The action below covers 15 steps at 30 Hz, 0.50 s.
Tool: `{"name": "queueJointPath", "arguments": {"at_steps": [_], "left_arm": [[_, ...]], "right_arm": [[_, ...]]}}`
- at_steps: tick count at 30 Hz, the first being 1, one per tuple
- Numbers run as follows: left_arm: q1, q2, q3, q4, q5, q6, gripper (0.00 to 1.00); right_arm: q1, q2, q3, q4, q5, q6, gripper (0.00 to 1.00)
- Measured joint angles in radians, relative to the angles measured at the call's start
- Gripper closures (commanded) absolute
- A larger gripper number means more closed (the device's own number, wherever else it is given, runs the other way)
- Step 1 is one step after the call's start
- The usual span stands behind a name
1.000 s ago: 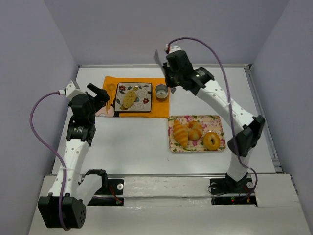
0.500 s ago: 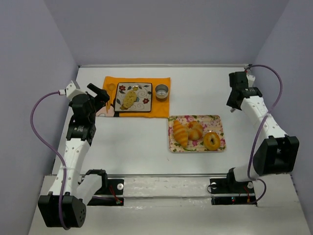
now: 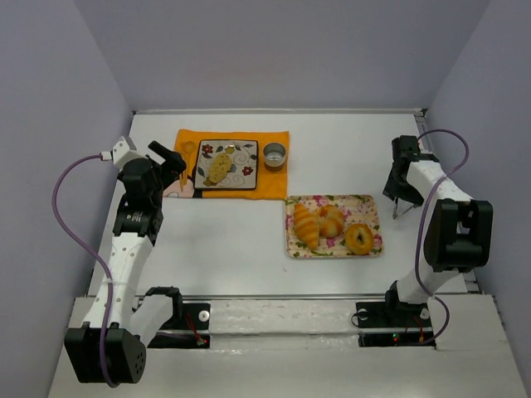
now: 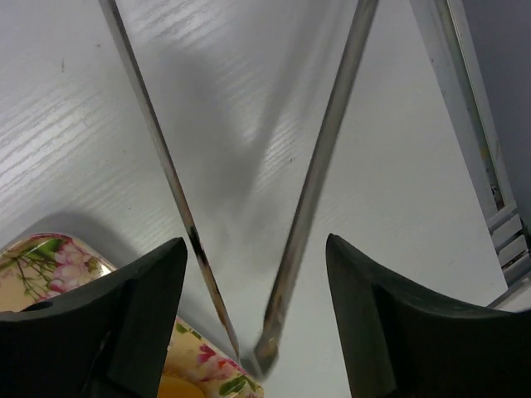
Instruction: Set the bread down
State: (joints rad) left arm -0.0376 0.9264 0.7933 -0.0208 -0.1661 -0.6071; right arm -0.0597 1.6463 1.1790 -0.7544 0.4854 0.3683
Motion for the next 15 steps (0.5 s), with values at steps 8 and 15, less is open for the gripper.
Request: {"name": "queueJointPath", "arguments": {"at_steps": [8, 15], "left_arm": [[0.0, 0.0, 0.0, 0.0, 0.0, 0.0, 0.01], [0.0, -0.013, 0.0, 0.0, -0.002, 0.0, 0.01]], "right_arm": [[0.0, -0.07, -0.019, -0.012, -0.015, 0.002, 0.0], [0.0, -0.314, 0.011, -0.018, -0.087, 0.001, 0.0]]}}
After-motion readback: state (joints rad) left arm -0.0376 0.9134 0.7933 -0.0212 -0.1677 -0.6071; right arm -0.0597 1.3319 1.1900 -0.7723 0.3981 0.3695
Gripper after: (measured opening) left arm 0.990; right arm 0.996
